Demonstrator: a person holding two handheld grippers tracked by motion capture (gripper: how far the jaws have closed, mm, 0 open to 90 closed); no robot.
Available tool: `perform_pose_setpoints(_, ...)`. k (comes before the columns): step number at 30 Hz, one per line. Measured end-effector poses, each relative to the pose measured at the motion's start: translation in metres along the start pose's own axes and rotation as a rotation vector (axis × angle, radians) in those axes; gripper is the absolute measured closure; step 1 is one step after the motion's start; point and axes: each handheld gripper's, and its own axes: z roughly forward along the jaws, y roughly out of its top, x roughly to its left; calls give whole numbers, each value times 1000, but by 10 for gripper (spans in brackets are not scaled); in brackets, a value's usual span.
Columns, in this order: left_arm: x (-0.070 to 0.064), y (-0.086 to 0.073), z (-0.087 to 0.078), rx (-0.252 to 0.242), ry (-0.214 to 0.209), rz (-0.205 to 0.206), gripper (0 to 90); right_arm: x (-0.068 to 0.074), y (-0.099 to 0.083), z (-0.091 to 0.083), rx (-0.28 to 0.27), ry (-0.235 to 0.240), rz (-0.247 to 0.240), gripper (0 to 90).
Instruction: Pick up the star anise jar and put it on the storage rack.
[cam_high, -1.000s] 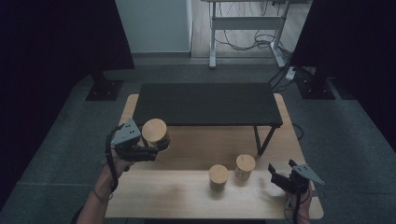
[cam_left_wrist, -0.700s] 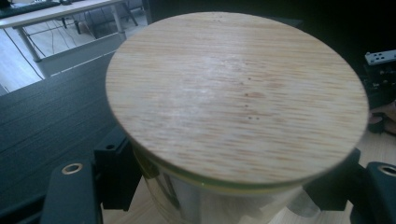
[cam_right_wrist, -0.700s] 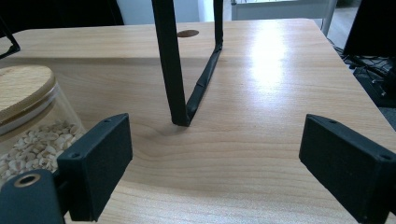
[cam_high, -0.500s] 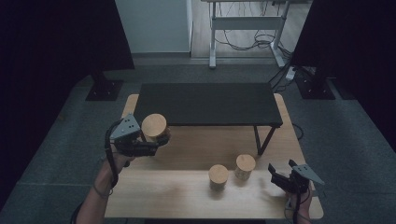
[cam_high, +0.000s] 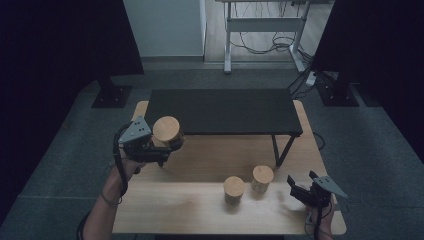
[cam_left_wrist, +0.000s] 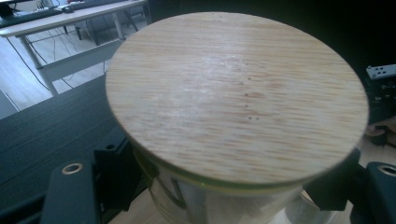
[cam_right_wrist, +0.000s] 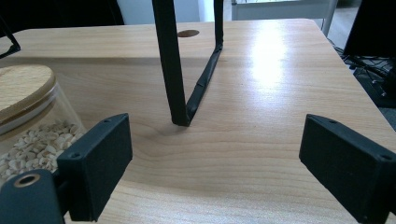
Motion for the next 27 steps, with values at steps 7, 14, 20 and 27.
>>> perform_pose_setpoints(7,3,0,3,-3,3,-6,249,0,0,0,0,1,-2,87)
perform_pose_setpoints(14,12,2,11,-2,9,-27,249,0,0,0,0,0,-5,87)
perform_pose_setpoints(20,20,2,18,-5,15,-42,249,-1,0,-1,-1,0,-2,87)
perform_pose_setpoints(27,26,3,24,-1,31,-46,249,-2,0,-1,-2,-1,-2,87)
